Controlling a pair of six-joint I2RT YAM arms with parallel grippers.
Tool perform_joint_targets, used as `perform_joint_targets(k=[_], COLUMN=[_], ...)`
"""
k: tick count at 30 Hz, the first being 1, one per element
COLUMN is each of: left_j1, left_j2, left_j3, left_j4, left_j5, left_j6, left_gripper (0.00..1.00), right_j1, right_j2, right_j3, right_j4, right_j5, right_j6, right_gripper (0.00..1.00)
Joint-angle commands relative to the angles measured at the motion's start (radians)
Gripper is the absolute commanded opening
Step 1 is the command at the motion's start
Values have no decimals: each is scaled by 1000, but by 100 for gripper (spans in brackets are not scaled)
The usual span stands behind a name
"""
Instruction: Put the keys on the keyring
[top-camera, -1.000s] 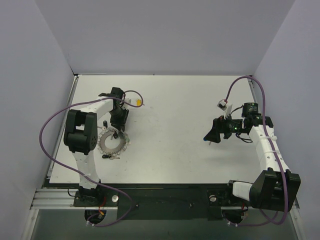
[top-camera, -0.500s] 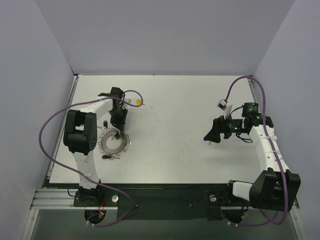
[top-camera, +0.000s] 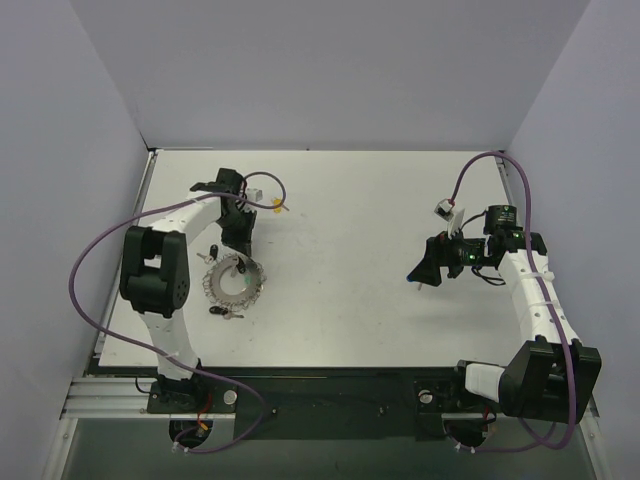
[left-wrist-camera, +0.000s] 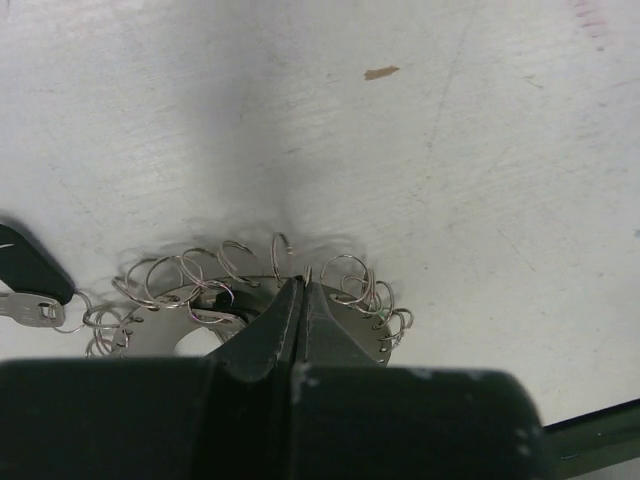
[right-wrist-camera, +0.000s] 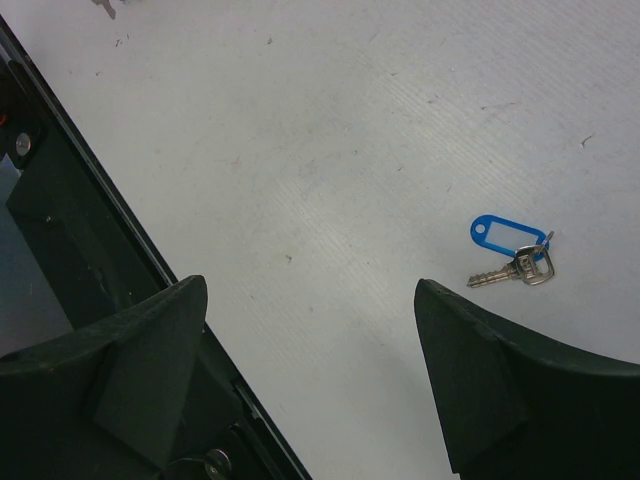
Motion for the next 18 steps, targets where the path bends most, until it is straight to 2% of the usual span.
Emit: perform_joint_targets(k=[1, 5, 8, 13, 15, 18], left_j1=[10, -5, -41, -105, -130, -176], left_j2=[-142, -264, -420, -665, -757, -872], left_j3=[18, -76, -184, -404, -476, -560], left_j4=[59, 136, 238, 511, 632, 842], left_j5=[104, 165, 235, 346, 417, 475], left_j6=[6, 20, 67, 137, 154, 87], left_gripper=[0, 0, 0, 0, 0, 0], right_j1=[-7, 2, 60, 252, 300, 367], right_j2=[-8, -12, -17, -23, 9, 84], right_j3=[33, 31, 59, 148, 224, 368], right_j4=[-24, -53, -87, -130, -163, -206], right_j5=[-53, -73, -45, 53, 41, -11], right_j6=[-20, -65, -125, -240, -271, -273], right_gripper=[79, 79, 79, 79, 79, 79])
